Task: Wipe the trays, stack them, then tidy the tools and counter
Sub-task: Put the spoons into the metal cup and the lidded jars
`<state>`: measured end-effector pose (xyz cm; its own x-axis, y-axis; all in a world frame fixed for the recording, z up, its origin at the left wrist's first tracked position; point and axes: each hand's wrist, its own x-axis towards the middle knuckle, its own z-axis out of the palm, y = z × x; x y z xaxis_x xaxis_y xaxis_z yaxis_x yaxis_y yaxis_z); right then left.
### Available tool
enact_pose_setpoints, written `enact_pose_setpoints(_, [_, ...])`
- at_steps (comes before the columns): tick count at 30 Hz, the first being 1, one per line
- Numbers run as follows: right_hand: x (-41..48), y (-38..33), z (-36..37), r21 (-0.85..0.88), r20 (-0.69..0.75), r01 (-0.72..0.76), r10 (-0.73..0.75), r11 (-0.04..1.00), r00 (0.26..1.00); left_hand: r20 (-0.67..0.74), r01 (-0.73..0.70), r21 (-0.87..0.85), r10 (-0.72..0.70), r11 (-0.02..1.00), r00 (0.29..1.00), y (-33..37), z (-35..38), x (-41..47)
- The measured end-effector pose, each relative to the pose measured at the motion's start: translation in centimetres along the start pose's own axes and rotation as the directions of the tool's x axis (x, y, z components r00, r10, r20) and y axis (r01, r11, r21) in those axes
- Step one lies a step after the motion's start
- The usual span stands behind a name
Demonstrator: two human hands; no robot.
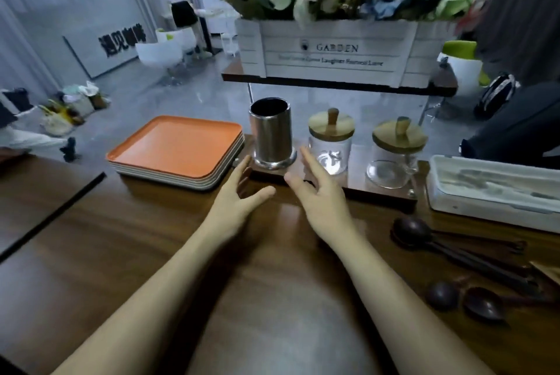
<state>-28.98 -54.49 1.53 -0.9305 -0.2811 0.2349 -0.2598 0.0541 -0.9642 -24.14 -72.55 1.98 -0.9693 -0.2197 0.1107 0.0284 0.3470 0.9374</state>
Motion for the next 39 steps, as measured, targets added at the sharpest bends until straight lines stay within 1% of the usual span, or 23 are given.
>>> enact_pose_setpoints(4, [3.7, 1.3, 3.5, -0.068, 0.019, -0.038, 0.040, 0.997, 0.999, 0.033, -0.016, 0.013, 0.015, 1.000, 0.999, -1.4, -2.5, 3.8])
enact_pose_setpoints(6, [5.1, 2.0, 4.8, -0.089, -0.017, -0.056, 0.055, 0.994, 0.998, 0.049, -0.032, 0.021, 0.031, 0.999, 0.998, -1.9, -3.1, 5.7])
enact_pose_setpoints(9, [6.9, 3.1, 6.0, -0.160, -0.065, -0.046, 0.036, 0.986, 0.997, 0.078, -0.034, 0.014, 0.032, 0.999, 0.996, -2.2, -3.5, 7.9])
enact_pose_setpoints(15, [8.2, 3.6, 6.4, -0.166, -0.121, -0.086, 0.066, 0.982, 0.990, 0.111, -0.051, -0.042, 0.055, 0.998, 0.992, -2.4, -2.8, 10.7])
enact_pose_setpoints(18, [8.2, 3.5, 6.1, -0.186, -0.108, -0.100, 0.081, 0.977, 0.991, 0.158, -0.060, -0.071, 0.070, 0.996, 0.985, -2.2, -2.3, 11.2])
enact_pose_setpoints(20, [8.0, 3.5, 6.1, -0.171, -0.105, -0.109, 0.092, 0.979, 0.990, 0.152, -0.041, -0.096, 0.055, 0.995, 0.987, -1.9, -2.3, 11.0])
enact_pose_setpoints(22, [7.1, 3.2, 6.0, -0.164, -0.108, -0.112, 0.095, 0.980, 0.990, 0.120, -0.057, -0.102, 0.069, 0.993, 0.990, -1.5, -2.5, 10.1])
enact_pose_setpoints(26, [3.6, 1.5, 4.9, -0.121, -0.082, -0.060, 0.050, 0.991, 0.995, 0.072, -0.100, -0.095, 0.107, 0.990, 0.992, -0.4, -2.4, 5.8])
enact_pose_setpoints(28, [1.1, 0.4, 3.9, -0.094, -0.051, -0.047, 0.042, 0.994, 0.998, 0.006, -0.111, -0.105, 0.112, 0.988, 0.994, 0.3, -1.6, 3.1])
enact_pose_setpoints(31, [-3.4, -0.8, 1.7, -0.062, -0.046, -0.023, 0.020, 0.998, 0.999, -0.084, -0.118, -0.109, 0.109, 0.987, 0.990, 1.4, 0.5, -1.1])
enact_pose_setpoints(33, [-6.1, -1.2, -0.3, -0.040, -0.056, -0.012, 0.010, 0.999, 0.998, -0.077, -0.120, -0.096, 0.113, 0.988, 0.991, 2.2, 2.4, -3.6])
enact_pose_setpoints(37, [-10.9, -0.5, -5.1, -0.117, -0.101, -0.054, 0.042, 0.992, 0.994, -0.037, -0.096, -0.051, 0.094, 0.994, 0.995, 3.7, 6.8, -8.0])
enact_pose_setpoints(39, [-13.1, -0.7, -7.4, -0.137, -0.090, -0.049, 0.036, 0.989, 0.995, -0.039, -0.089, -0.016, 0.088, 0.996, 0.995, 4.3, 9.0, -10.1])
